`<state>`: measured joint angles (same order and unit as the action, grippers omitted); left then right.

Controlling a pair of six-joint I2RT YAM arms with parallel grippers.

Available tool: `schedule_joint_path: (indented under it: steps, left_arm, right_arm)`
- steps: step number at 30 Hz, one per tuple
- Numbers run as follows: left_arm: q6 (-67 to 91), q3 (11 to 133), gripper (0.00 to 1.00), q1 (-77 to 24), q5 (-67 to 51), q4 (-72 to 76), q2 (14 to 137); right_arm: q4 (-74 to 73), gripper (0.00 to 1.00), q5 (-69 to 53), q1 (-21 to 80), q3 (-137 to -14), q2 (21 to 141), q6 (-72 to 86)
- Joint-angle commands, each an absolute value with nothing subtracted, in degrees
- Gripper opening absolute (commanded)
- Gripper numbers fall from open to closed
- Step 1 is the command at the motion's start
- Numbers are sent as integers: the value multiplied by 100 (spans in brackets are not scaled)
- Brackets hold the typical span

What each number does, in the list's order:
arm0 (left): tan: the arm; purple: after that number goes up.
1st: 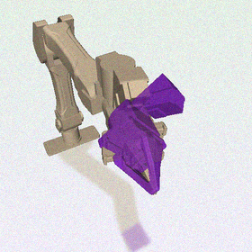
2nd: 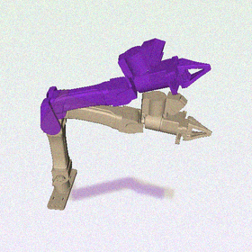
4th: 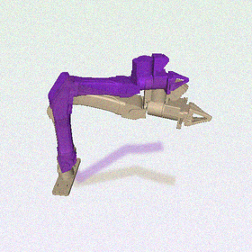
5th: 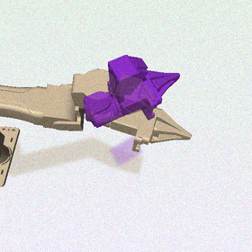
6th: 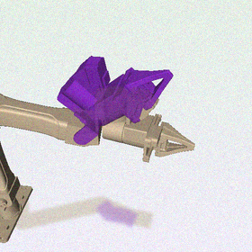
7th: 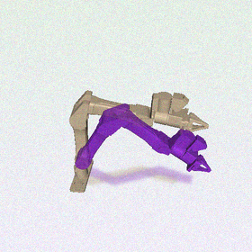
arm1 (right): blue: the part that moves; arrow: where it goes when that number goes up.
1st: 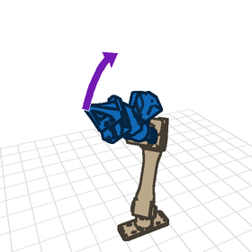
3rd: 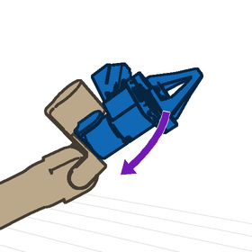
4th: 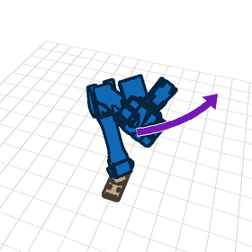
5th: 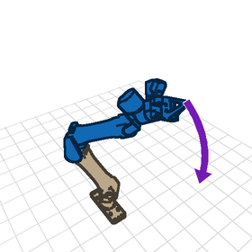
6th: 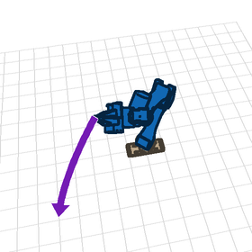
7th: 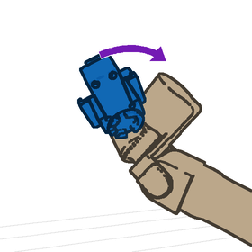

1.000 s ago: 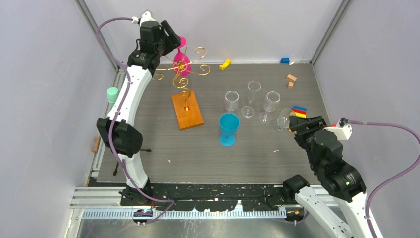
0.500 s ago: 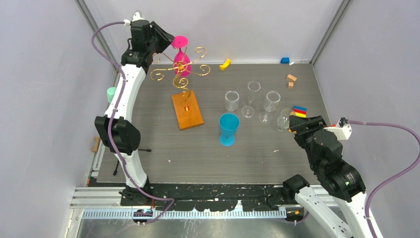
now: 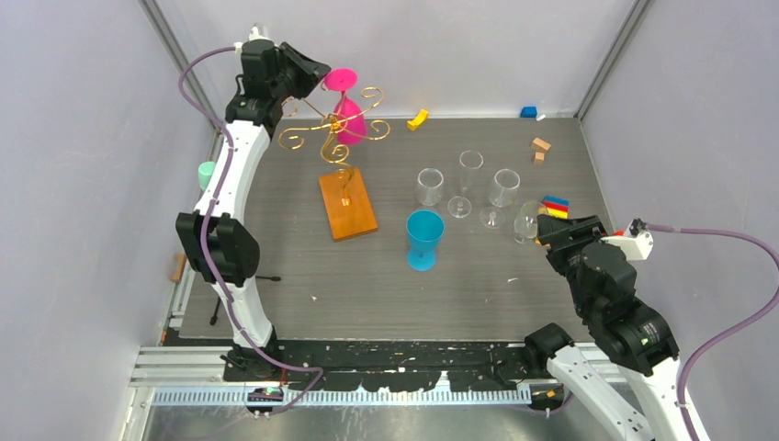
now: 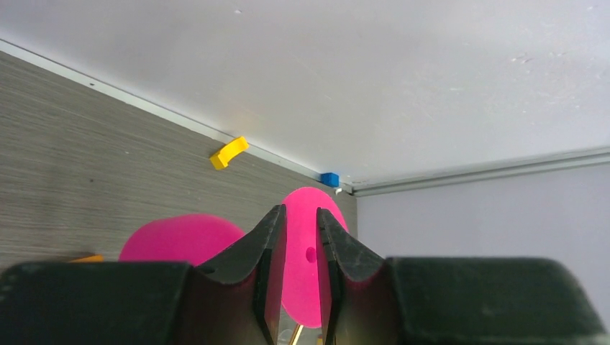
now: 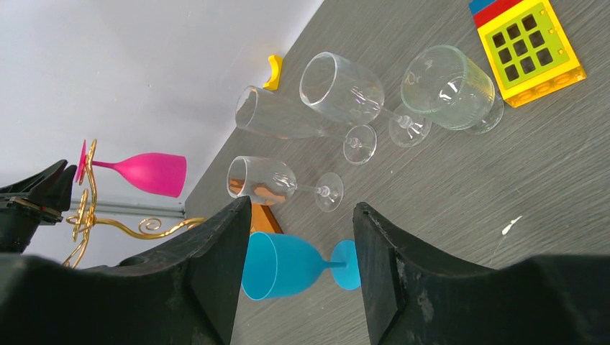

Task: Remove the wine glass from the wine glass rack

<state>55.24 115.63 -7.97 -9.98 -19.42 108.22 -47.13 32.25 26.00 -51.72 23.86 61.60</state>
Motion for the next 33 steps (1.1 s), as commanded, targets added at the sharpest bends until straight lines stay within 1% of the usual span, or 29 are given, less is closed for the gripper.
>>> schedule_joint_path:
  steps: [1, 2, 11, 15, 23, 29, 33]
  left_arm:
    - [5810, 11500, 24, -756, -1311, -1424, 10682]
    - [5791, 11488, 26, -756, -1268, -1456, 10674]
    - [5213, 11328, 33, -756, -638, -1652, 10330]
    - [5066, 11300, 34, -756, -495, -1744, 10228]
    - [5126, 10984, 44, -758, -369, -1716, 10059]
    - [5357, 10893, 41, -756, -573, -1613, 10125]
    - [5423, 10923, 44, -757, -669, -1593, 10200]
  right_arm:
    - [-4478, 59, 3312, 2593, -5151, 2338, 6151]
    - [-4480, 59, 3313, 2593, -5151, 2334, 6150]
    - [-4509, 59, 3301, 2593, -5153, 2318, 6161]
    - [-4509, 59, 3294, 2592, -5150, 2344, 6180]
    - [-4509, 59, 3254, 2593, -5133, 2347, 6213]
    - [-4509, 59, 3245, 2593, -5152, 2344, 6214]
    - [-4508, 58, 3250, 2593, -5159, 2330, 6206]
